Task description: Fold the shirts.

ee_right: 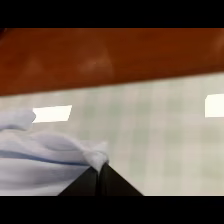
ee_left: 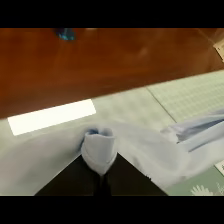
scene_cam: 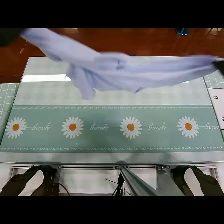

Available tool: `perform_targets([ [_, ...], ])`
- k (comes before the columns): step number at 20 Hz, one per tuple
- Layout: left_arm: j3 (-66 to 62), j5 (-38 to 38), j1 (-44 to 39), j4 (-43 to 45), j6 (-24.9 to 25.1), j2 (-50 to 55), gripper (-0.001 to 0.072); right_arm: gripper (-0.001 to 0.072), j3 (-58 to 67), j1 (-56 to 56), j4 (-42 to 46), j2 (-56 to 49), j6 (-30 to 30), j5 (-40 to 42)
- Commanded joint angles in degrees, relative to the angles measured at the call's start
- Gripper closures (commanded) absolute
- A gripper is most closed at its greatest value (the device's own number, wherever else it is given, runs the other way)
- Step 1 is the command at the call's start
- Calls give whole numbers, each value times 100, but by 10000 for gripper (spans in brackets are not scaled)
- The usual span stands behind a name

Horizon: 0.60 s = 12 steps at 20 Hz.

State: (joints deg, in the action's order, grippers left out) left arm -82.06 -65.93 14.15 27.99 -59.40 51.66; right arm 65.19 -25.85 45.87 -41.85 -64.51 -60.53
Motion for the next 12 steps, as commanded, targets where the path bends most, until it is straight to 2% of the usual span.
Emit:
perform_targets([
  [1, -1051, 26, 310, 225, -568, -564, 683, 690, 1099, -4, 538, 531, -487, 186],
  [5, -1196, -208, 308, 1045, -1029, -1161, 683, 690, 1480, -4, 619, 1021, -909, -170],
  [9, -1193, -1292, 308, 2446, -1539, -1491, 683, 690, 1486, -4, 1213, 1316, -1292, -1064],
  [12, -1169, -1930, 302, 2339, -1727, -1486, 683, 690, 1484, -4, 1290, 1217, -1296, -2245],
])
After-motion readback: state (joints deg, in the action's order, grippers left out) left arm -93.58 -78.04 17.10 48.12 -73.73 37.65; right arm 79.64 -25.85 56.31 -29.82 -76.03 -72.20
